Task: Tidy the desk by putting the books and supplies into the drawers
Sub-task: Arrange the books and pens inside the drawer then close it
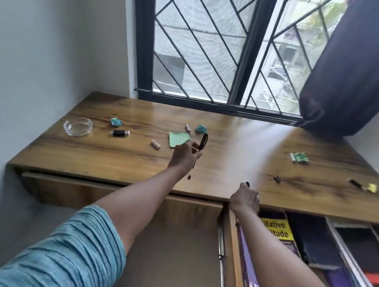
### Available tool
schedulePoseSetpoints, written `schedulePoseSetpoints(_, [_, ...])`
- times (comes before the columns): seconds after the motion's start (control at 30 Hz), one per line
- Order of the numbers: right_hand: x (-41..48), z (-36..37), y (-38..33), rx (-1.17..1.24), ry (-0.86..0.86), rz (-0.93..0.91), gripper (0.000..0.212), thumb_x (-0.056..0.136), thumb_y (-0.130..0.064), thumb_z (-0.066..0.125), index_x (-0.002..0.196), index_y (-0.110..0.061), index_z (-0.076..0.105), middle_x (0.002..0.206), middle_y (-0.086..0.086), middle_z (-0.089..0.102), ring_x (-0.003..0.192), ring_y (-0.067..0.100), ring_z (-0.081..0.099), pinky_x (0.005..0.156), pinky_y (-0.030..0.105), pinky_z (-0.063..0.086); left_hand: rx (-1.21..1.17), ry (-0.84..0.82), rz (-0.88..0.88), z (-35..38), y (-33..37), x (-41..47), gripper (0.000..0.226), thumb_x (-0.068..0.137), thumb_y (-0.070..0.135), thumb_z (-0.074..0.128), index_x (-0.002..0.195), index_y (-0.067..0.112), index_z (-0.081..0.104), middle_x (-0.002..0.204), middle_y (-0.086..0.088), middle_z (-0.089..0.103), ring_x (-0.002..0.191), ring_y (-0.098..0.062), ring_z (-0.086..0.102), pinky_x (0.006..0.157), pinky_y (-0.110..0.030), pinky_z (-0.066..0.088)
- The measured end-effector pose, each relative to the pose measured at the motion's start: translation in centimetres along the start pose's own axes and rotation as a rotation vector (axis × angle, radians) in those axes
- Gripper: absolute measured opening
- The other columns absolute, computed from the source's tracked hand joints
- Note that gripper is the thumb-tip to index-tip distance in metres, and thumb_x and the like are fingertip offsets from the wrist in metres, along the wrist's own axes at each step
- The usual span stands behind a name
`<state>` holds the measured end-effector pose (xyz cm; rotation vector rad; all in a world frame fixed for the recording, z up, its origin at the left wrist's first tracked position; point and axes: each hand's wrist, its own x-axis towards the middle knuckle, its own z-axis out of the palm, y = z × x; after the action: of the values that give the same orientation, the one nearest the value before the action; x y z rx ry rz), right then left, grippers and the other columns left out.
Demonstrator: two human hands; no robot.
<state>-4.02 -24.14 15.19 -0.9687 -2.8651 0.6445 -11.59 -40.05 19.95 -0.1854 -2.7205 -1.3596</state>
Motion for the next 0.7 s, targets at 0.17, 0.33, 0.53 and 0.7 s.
schedulePoseSetpoints(0.17, [-0.8,-1.3,4.7,0.030,-0.001,0.044,0.036,0.092,-0.006,0.035,0.124,-0.008,0.052,0.127,0.020,0.051,0.116,0.037,0.052,0.093,0.039,0.046,-0.172,-0.107,-0.096,5.2,3.4,-3.6,0.030,0.087,0.016,0.067,0.113,0.003,0.061,0.110,-0.016,0.067,0.095,-0.028,0.068,0.076,-0.038,0.060])
schedulePoseSetpoints(0.33, [-0.8,-2.6,12.0,0.018,-0.037,0.047,0.031,0.090,-0.003,0.040,0.118,-0.005,0.053,0.120,0.020,0.059,0.114,0.034,0.056,0.089,0.036,0.047,-0.098,-0.253,-0.124,12.8,6.4,-8.6,0.029,0.084,0.022,0.070,0.108,0.006,0.066,0.109,-0.015,0.070,0.104,-0.025,0.066,0.087,-0.029,0.052])
schedulePoseSetpoints(0.53, [0.1,-4.4,23.2,0.012,-0.106,0.048,0.027,0.095,-0.015,0.043,0.117,-0.006,0.056,0.119,0.019,0.060,0.113,0.034,0.057,0.089,0.036,0.047,-0.116,-0.405,-0.234,22.6,9.0,-16.1,0.026,0.084,0.014,0.071,0.105,0.001,0.064,0.099,-0.018,0.070,0.088,-0.029,0.071,0.073,-0.040,0.060])
schedulePoseSetpoints(0.7, [0.4,-4.6,30.2,-0.006,-0.146,0.044,0.028,0.093,-0.008,0.041,0.117,-0.010,0.055,0.121,0.016,0.060,0.113,0.033,0.057,0.085,0.036,0.048,-0.079,-0.487,-0.297,28.6,10.5,-22.5,0.006,0.086,0.009,0.068,0.086,0.007,0.063,0.084,-0.012,0.065,0.067,-0.020,0.063,0.069,-0.034,0.057])
